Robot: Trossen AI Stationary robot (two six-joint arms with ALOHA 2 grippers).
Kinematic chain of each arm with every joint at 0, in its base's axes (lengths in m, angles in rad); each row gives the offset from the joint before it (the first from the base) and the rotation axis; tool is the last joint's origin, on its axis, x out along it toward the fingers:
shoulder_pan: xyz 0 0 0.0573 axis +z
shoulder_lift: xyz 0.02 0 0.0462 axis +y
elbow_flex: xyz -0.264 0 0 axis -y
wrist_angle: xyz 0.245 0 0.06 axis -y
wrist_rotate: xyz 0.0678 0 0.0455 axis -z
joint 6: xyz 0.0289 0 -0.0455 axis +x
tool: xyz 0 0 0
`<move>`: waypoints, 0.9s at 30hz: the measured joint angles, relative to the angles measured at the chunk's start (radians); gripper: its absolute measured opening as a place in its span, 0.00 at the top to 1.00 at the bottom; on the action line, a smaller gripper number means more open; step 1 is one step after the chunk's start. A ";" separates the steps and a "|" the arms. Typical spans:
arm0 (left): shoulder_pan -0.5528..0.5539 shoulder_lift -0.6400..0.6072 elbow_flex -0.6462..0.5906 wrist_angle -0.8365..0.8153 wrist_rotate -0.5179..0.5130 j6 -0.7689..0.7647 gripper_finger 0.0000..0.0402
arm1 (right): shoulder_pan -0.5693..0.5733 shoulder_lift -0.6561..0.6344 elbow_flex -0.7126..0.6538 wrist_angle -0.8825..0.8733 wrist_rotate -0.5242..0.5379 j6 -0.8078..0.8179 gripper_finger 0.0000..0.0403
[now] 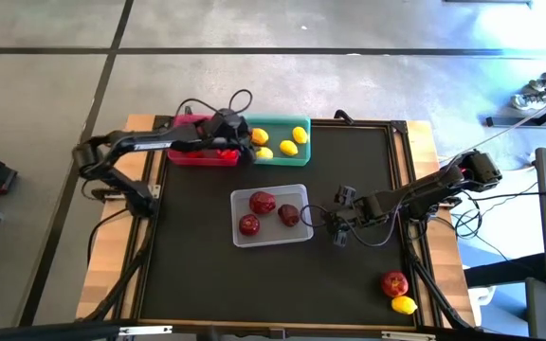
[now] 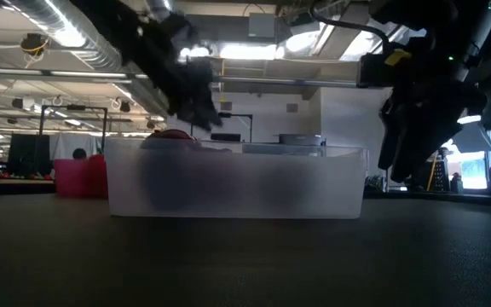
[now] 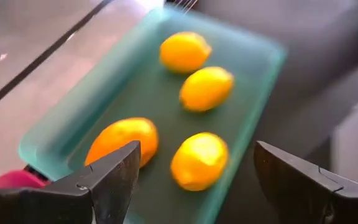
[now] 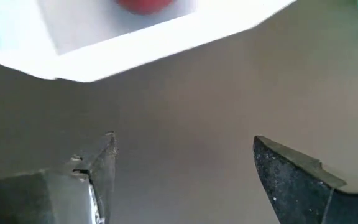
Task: Sort produce into baskets
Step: Put the dark red apple into the transparent bin
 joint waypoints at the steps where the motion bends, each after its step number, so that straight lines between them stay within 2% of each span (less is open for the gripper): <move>1: -0.015 -0.028 0.000 -0.013 0.000 -0.003 0.24 | 0.000 0.000 0.000 0.009 -0.021 0.000 0.25; 5: -0.099 -0.134 0.000 -0.060 0.000 -0.010 0.24 | 0.000 0.000 0.000 0.001 -0.137 -0.027 0.25; 8: -0.178 -0.194 0.000 -0.102 0.001 -0.036 0.24 | 0.001 0.000 0.010 -0.021 -0.154 0.004 0.25; 12: -0.294 -0.231 0.000 -0.167 0.001 -0.062 0.24 | 0.029 0.000 0.098 -0.198 -0.202 0.065 0.25; 20: -0.530 -0.220 0.000 -0.224 0.001 -0.170 0.24 | 0.216 0.000 0.373 -0.569 -0.236 0.237 0.25; 24: -0.633 -0.222 0.000 -0.218 0.001 -0.233 0.24 | 0.323 0.000 0.454 -0.632 -0.289 0.388 0.25; 27: -0.699 -0.221 0.000 -0.218 0.000 -0.284 0.24 | 0.407 0.000 0.460 -0.638 -0.353 0.505 0.25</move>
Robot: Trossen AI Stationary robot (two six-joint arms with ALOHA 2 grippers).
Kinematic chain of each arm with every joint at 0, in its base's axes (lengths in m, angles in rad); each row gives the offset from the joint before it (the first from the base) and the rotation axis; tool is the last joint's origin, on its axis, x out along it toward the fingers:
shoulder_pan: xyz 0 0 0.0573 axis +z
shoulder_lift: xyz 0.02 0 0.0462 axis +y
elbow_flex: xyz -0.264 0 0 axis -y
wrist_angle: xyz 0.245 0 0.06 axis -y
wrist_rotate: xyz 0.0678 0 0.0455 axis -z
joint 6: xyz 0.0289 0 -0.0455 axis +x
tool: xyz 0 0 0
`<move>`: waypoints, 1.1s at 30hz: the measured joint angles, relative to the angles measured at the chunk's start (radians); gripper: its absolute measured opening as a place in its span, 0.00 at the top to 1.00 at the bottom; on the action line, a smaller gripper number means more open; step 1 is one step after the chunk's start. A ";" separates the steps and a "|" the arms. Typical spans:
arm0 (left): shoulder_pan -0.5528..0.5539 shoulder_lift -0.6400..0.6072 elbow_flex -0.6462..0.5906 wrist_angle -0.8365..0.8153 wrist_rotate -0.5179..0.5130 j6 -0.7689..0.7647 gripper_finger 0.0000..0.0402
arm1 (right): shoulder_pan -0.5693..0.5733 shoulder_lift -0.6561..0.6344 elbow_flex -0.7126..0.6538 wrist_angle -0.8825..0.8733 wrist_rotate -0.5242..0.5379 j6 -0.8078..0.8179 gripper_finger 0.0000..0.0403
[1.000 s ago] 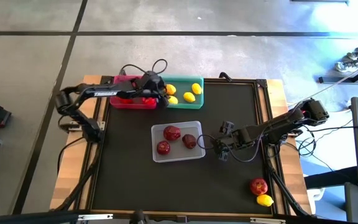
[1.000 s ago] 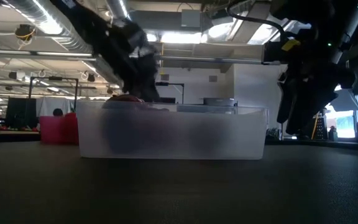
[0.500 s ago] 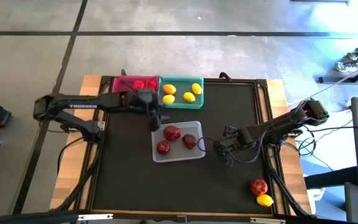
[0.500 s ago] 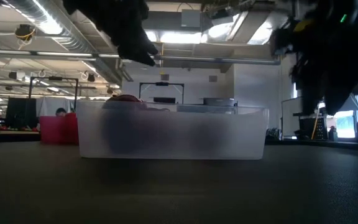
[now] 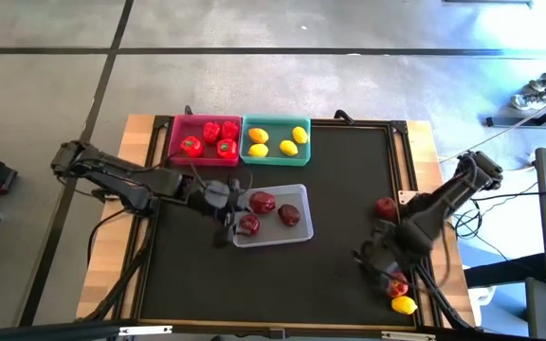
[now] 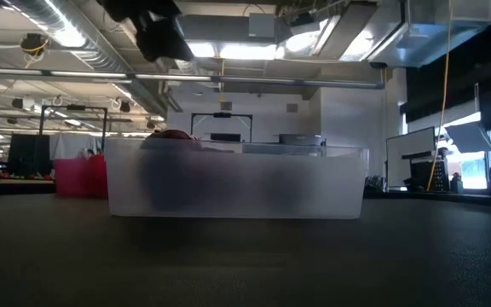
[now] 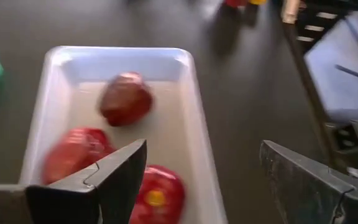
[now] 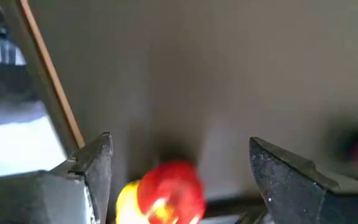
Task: Sort produce into baskets
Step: Put the dark red apple into the transparent bin
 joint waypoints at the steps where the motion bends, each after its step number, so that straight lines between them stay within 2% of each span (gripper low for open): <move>1: -0.019 0.000 0.000 0.000 0.000 -0.015 0.24 | 0.031 0.001 0.000 -0.004 -0.012 0.036 0.25; 6: -0.101 0.000 0.000 0.000 -0.019 -0.075 0.24 | 0.159 0.022 0.000 0.009 -0.073 0.253 0.25; 11: -0.147 0.000 0.000 0.003 -0.082 -0.058 0.24 | 0.253 0.064 0.000 -0.013 -0.089 0.401 0.25; 20: -0.153 0.000 0.000 0.003 -0.091 -0.048 0.24 | 0.302 0.175 -0.001 -0.051 -0.126 0.434 0.25; 33: -0.166 0.000 0.000 0.003 -0.093 -0.054 0.24 | 0.291 0.186 -0.002 -0.059 -0.163 0.488 0.25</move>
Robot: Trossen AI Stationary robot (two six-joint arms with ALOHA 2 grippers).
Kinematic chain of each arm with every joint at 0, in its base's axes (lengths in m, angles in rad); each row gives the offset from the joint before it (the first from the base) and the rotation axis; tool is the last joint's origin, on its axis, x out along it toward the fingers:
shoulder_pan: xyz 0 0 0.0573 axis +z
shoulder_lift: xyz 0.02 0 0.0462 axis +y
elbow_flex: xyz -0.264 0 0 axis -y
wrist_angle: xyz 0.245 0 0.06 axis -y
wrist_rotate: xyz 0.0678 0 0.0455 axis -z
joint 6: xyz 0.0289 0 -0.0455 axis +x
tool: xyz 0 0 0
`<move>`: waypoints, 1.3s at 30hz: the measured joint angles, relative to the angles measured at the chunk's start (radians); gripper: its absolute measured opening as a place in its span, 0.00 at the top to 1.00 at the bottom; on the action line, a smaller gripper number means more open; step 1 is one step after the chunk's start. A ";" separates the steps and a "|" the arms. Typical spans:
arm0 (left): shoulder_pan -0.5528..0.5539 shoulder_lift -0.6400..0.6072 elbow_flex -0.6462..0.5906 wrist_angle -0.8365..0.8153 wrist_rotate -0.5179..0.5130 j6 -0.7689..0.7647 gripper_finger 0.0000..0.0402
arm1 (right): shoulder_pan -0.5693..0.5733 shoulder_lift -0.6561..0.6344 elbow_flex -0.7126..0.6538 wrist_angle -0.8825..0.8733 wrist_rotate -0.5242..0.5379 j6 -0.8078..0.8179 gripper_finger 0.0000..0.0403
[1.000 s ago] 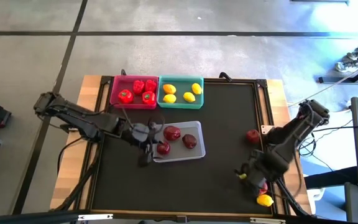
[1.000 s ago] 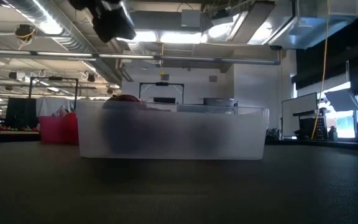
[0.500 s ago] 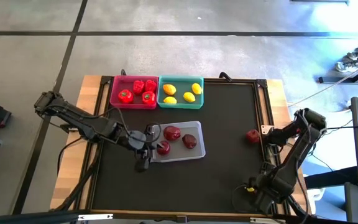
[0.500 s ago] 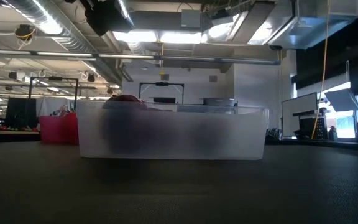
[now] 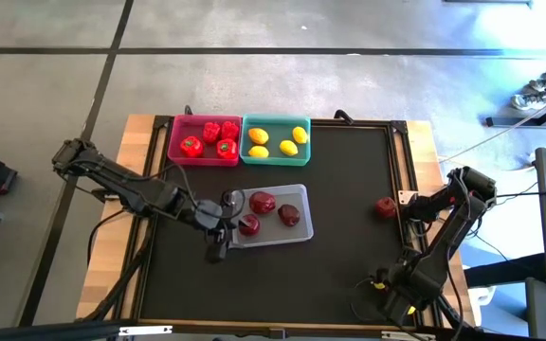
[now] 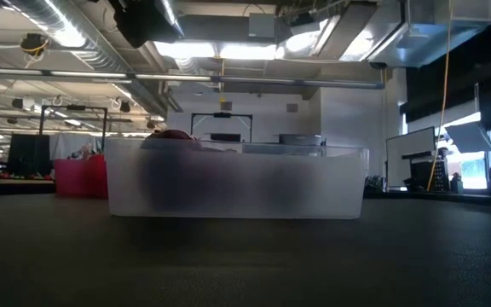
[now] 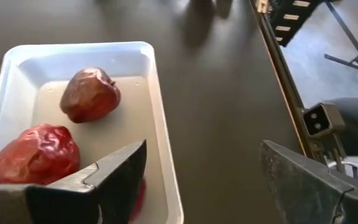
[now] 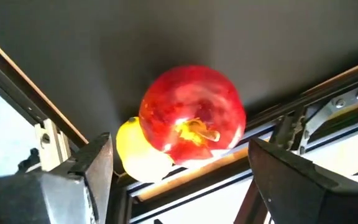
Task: Sort produce into baskets
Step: Put the dark red apple into the transparent bin
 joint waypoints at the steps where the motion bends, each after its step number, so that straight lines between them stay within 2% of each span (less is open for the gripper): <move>1: -0.001 0.000 0.000 0.000 0.000 0.004 0.24 | -0.005 0.000 0.000 0.003 -0.002 0.007 0.25; 9: -0.001 0.000 0.000 0.017 -0.002 0.004 0.24 | -0.003 0.014 -0.007 0.018 -0.010 0.017 0.25; 18: -0.001 0.000 0.000 0.015 -0.002 0.007 0.24 | -0.005 0.020 -0.142 0.098 -0.069 0.054 0.25; 23: -0.001 0.000 0.000 0.015 -0.002 0.007 0.24 | -0.012 0.016 -0.174 0.117 -0.112 0.050 0.26; 26: -0.001 0.000 0.000 0.016 -0.004 0.012 0.24 | -0.011 0.016 -0.172 0.113 -0.108 0.049 0.33; 33: -0.001 -0.001 0.000 0.012 -0.024 0.029 0.24 | -0.016 0.022 -0.122 0.070 -0.064 0.042 0.57; 36: -0.007 -0.010 0.000 -0.046 -0.024 0.008 0.24 | -0.030 0.022 -0.062 0.036 0.007 0.039 0.62; 39: -0.010 -0.025 0.000 -0.109 -0.034 -0.011 0.24 | -0.065 0.022 0.003 0.028 0.089 0.008 0.62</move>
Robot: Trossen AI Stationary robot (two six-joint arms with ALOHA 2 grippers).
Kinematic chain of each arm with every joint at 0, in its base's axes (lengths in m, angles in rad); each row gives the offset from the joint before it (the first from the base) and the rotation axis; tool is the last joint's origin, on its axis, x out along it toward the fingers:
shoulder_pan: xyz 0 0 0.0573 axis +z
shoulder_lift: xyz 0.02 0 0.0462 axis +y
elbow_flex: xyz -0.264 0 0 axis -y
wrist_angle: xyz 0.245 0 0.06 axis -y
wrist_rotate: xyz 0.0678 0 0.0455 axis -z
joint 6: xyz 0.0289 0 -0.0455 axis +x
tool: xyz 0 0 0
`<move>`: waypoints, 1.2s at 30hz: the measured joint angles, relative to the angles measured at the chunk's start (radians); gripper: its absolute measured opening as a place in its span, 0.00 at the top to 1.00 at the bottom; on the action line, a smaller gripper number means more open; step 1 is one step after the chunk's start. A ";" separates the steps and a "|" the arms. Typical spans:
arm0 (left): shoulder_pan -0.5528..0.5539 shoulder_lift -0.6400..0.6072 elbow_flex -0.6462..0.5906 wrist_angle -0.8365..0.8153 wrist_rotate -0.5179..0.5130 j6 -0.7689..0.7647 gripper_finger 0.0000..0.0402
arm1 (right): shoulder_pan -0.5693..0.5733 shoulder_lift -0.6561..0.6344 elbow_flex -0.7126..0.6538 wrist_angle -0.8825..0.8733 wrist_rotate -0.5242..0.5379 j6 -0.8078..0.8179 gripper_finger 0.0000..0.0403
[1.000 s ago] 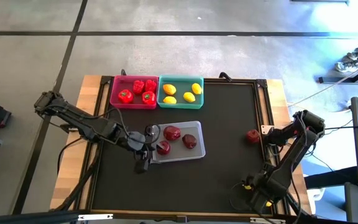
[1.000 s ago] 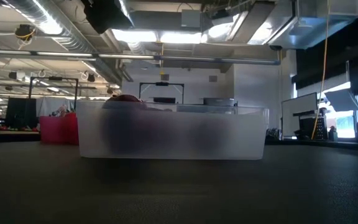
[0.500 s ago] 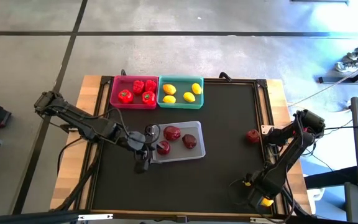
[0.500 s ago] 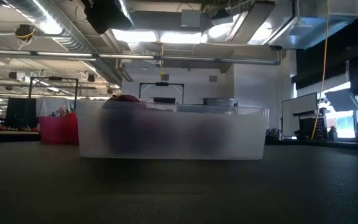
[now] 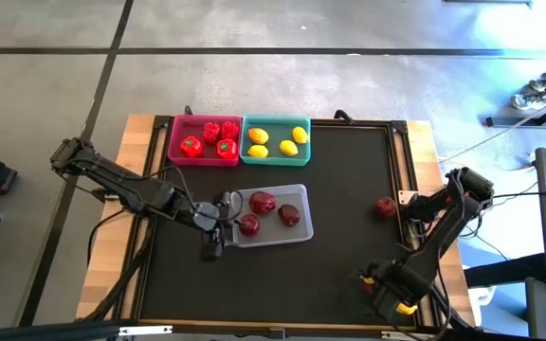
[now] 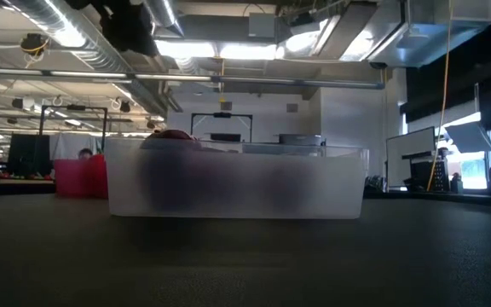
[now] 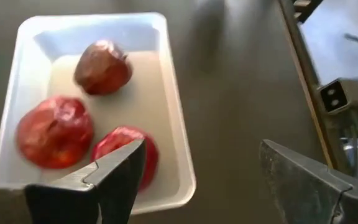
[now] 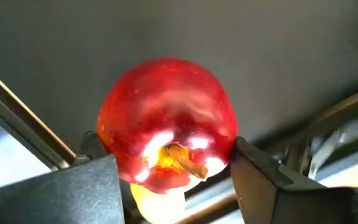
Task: Sort produce into baskets
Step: Put the dark red apple into the transparent bin
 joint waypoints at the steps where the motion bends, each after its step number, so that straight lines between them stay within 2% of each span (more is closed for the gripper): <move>1: -0.004 -0.007 0.000 -0.019 -0.011 -0.009 0.24 | -0.017 0.000 0.019 -0.009 0.031 -0.010 0.62; 6: -0.048 -0.055 0.000 -0.082 -0.108 -0.011 0.24 | -0.115 -0.001 0.109 -0.007 0.211 -0.089 0.61; 9: -0.077 -0.087 0.000 -0.117 -0.178 -0.001 0.24 | -0.188 -0.001 0.151 -0.001 0.284 -0.169 0.61; 13: -0.109 -0.113 -0.003 -0.164 -0.213 -0.009 0.24 | -0.286 -0.002 0.196 0.005 0.368 -0.288 0.61; 19: -0.124 -0.149 -0.111 -0.112 -0.220 -0.025 0.24 | -0.427 -0.002 0.210 0.129 0.377 -0.499 0.61; 27: -0.095 -0.151 -0.247 0.051 -0.225 -0.094 0.24 | -0.583 0.000 0.210 0.265 0.363 -0.715 0.61; 36: -0.094 -0.151 -0.292 0.104 -0.268 -0.162 0.24 | -0.628 0.024 0.211 0.263 0.314 -0.875 0.61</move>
